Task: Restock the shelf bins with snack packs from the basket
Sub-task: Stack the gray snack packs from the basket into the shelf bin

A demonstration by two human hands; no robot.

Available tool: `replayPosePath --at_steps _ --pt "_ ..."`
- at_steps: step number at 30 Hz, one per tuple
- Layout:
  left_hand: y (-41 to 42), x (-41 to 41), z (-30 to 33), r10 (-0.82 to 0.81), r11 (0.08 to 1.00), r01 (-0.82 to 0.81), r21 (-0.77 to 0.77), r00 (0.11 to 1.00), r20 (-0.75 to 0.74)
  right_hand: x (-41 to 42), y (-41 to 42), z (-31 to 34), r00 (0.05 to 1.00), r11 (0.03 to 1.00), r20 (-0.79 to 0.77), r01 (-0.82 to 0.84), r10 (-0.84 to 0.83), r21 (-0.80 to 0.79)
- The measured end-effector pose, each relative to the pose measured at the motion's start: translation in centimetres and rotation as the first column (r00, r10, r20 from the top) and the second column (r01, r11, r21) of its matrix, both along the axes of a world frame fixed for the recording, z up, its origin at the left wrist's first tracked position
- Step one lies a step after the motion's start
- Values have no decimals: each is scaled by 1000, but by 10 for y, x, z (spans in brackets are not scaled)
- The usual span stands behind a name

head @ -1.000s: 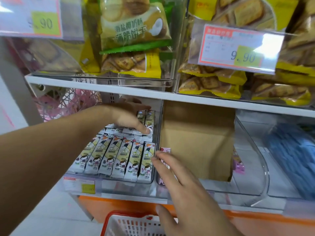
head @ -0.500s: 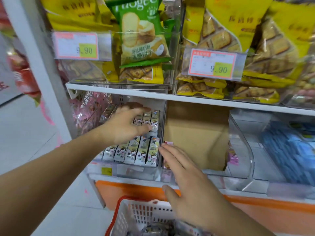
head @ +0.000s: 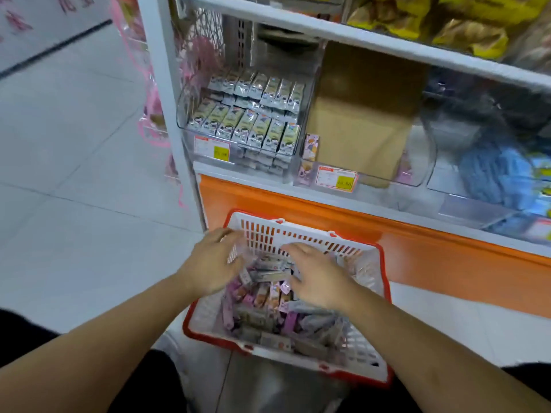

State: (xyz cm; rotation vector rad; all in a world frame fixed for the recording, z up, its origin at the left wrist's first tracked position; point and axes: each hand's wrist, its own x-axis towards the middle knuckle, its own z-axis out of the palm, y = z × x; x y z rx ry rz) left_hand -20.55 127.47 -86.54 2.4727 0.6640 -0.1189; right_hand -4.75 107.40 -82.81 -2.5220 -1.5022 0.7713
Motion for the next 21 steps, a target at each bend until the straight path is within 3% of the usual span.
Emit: replayPosePath --at_steps 3,8,13,18,21 --pt "4 -15 -38 5 998 5 57 985 -174 -13 -9 -43 996 990 -82 -37 26 -140" --pt "5 -11 -74 52 999 -49 20 988 -147 -27 0 -106 977 960 -212 -67 8 -271" --pt "2 -8 -81 65 998 -64 13 989 -130 -42 19 -162 968 953 -242 -7 -69 -303" --pt "2 -7 -84 84 996 -83 18 984 -160 -51 26 -191 976 963 -165 100 -145 -251" --pt "1 -6 -85 97 995 -95 20 978 -187 -49 28 -200 946 953 -221 183 -238 -243"
